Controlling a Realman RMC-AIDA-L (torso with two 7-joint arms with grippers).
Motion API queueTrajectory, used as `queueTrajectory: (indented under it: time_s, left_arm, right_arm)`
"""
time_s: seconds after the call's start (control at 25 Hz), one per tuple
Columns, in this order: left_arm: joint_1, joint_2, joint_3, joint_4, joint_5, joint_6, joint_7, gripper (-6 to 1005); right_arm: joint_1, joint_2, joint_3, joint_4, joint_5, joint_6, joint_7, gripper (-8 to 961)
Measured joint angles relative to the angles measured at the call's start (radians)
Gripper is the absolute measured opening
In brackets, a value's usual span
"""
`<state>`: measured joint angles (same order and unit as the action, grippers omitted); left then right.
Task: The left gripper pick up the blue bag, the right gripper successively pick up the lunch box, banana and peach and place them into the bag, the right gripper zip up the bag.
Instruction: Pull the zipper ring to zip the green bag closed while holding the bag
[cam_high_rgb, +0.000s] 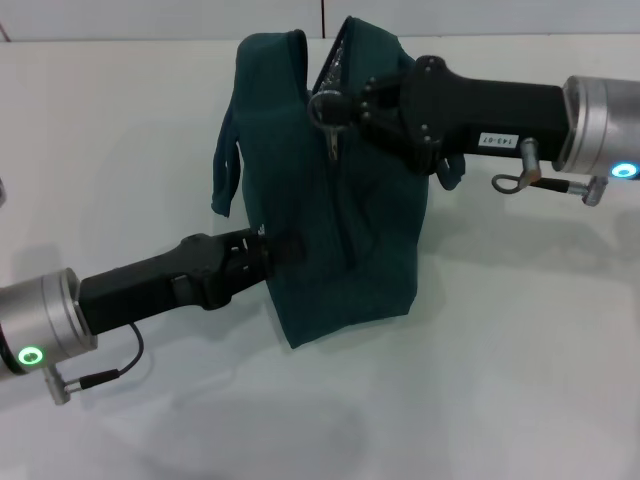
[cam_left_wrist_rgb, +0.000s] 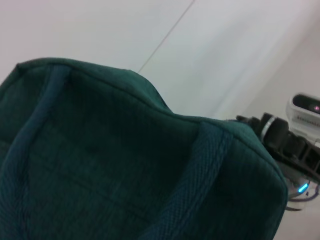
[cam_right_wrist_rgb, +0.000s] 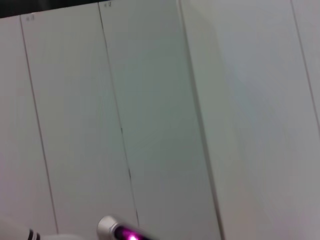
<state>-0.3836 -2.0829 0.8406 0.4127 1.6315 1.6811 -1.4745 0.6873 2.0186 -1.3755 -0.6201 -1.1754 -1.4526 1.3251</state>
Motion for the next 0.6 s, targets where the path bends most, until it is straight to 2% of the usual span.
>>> queueTrajectory:
  time_s: [0.36,0.6]
  left_arm:
    - [0.0,0.0,0.0,0.0,0.035,0.001,0.013,230]
    - [0.01,0.001,0.039,0.004,0.04,0.008,0.02,158]
  right_arm:
    - [-0.008,-0.003,0.028,0.003,0.008,0.007,0.002,8]
    - [-0.007,-0.003,0.055,0.019,0.008,0.014,0.0,7]
